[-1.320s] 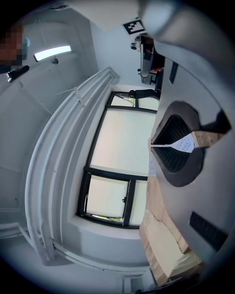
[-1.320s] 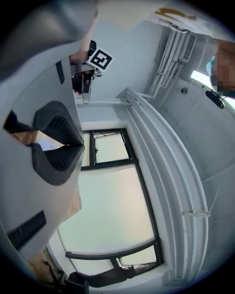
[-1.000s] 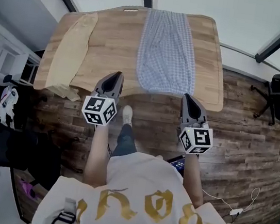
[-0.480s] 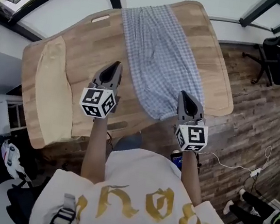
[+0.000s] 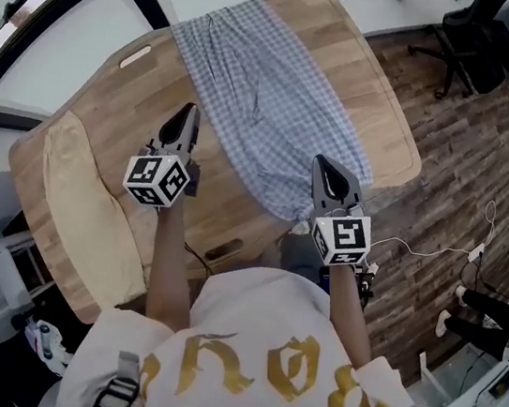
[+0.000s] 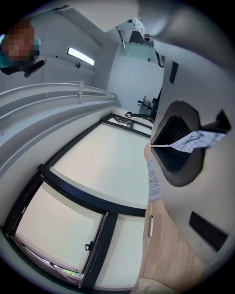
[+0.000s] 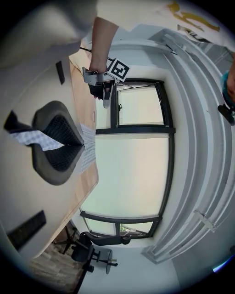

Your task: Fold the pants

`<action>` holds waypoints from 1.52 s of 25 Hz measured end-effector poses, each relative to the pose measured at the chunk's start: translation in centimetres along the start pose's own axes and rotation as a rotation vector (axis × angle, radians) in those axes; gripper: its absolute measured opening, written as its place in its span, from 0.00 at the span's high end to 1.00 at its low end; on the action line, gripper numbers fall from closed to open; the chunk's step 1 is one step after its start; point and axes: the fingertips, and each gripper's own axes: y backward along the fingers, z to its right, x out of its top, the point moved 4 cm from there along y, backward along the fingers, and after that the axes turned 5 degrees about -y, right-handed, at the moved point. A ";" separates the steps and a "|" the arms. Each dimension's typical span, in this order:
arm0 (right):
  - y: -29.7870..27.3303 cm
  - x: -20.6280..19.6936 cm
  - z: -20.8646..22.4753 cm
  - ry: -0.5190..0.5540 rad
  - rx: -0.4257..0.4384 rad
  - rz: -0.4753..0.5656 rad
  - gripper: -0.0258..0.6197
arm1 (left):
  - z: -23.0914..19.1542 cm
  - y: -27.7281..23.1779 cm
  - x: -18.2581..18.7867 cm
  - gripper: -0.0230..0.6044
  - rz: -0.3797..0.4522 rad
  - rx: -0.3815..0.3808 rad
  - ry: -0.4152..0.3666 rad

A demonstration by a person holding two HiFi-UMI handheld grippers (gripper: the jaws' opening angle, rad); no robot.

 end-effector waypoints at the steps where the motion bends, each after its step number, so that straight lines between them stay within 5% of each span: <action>1: 0.0 -0.2 -0.1 0.003 0.000 -0.004 0.93 | -0.5 -0.2 -0.3 0.89 -0.010 0.013 -0.007; 7: -0.2 -3.0 -0.3 -0.027 0.019 -0.044 0.93 | -2.1 -0.3 -2.2 0.89 -0.088 0.065 -0.075; 18: -4.3 -7.3 -5.4 -0.013 0.183 -0.182 0.92 | -4.4 -3.2 -6.6 0.88 -0.329 0.004 -0.181; 23: -5.0 -11.5 -7.9 -0.026 0.250 -0.309 0.80 | -3.3 -4.5 -9.9 0.67 -0.407 -0.080 -0.115; 31: -5.0 -16.1 -10.6 0.045 0.337 -0.428 0.68 | -3.0 -6.1 -14.8 0.59 -0.558 -0.098 -0.143; 38: -4.0 -19.2 -11.4 0.138 0.343 -0.497 0.70 | -2.6 -6.6 -16.9 0.59 -0.618 -0.102 -0.183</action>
